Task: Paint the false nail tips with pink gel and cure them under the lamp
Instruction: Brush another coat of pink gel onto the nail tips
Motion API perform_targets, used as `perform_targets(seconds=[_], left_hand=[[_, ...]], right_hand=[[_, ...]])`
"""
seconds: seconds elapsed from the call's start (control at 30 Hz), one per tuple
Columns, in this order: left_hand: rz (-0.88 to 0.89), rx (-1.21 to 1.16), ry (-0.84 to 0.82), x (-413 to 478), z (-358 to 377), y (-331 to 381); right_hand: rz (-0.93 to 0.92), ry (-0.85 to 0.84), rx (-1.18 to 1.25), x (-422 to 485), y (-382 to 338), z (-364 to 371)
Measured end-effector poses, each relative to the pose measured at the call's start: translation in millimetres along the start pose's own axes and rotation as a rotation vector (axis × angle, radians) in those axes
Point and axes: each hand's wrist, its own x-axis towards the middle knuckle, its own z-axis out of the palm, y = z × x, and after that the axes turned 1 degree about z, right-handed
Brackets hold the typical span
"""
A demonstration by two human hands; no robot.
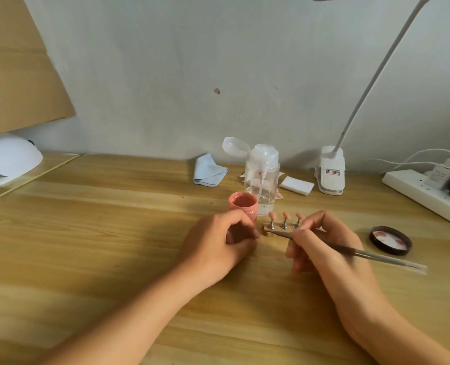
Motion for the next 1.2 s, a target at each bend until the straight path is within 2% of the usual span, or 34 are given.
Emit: perform_targets(seconds=[0.27,1.2], left_hand=[[0.003,0.032,0.013,-1.1,0.9,0.1],[0.02,0.052,0.024,-4.7,-0.9,4.5]], right_hand=[[0.01,-0.052,0.043,4.7,5.4,4.6],[-0.061,-0.064,-0.097,3.0,6.1,4.2]])
